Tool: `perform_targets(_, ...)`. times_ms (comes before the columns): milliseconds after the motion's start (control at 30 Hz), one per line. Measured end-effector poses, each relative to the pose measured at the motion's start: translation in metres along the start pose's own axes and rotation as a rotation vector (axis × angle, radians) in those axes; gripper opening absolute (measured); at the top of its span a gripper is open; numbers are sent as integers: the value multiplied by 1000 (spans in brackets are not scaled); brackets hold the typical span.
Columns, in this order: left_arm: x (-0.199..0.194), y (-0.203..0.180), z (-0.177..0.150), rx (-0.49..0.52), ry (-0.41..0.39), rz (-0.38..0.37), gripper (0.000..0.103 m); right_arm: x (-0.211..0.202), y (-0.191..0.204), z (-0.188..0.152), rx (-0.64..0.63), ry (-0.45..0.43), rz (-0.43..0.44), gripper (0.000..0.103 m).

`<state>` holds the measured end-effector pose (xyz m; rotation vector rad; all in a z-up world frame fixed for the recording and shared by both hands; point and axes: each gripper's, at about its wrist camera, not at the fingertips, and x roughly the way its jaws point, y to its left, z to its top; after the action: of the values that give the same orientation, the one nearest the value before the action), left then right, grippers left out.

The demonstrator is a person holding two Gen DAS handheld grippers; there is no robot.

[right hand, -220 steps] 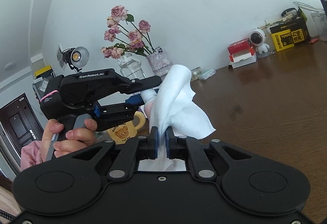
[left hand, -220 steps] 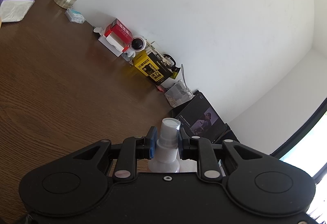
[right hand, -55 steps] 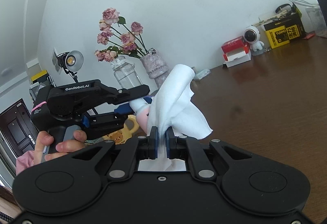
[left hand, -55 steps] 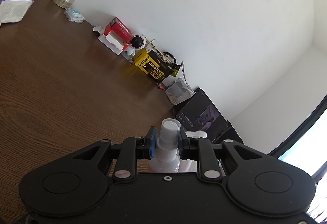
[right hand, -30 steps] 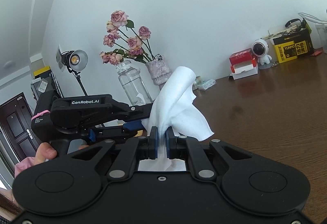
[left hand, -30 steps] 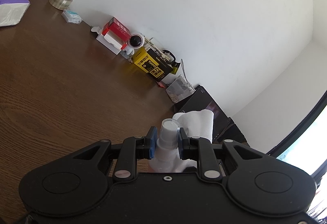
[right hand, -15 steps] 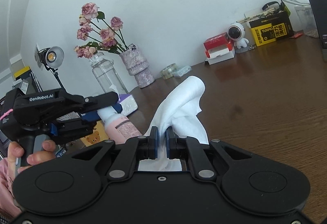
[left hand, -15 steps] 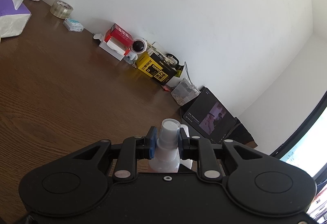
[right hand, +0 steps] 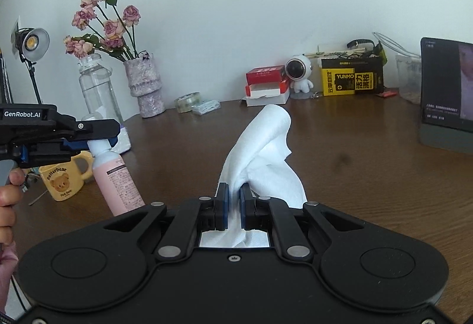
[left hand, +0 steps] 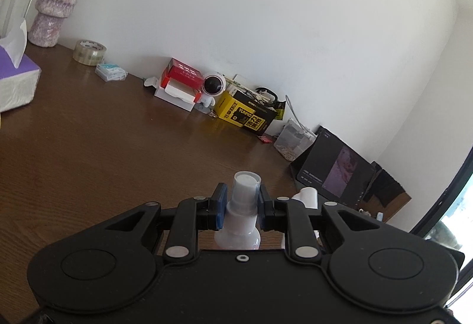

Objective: Clean container
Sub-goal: 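Pull the right gripper's tissue away from the bottle held by the left gripper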

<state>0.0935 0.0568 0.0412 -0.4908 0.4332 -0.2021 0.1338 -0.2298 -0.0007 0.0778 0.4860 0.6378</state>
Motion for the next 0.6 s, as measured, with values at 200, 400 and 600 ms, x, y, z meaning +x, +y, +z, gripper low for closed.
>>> perform_targets(200,32,-10,1,141,-25,108,21,35,3,5,-100,74,-74,8)
perform_targets(400,60,-10,-3,205,-18,166,21,59,7,7,-150,111,-114,8)
perform_targets(600,65,-13,-11,244,-17,191,21,59,8,4,-144,110,-89,8)
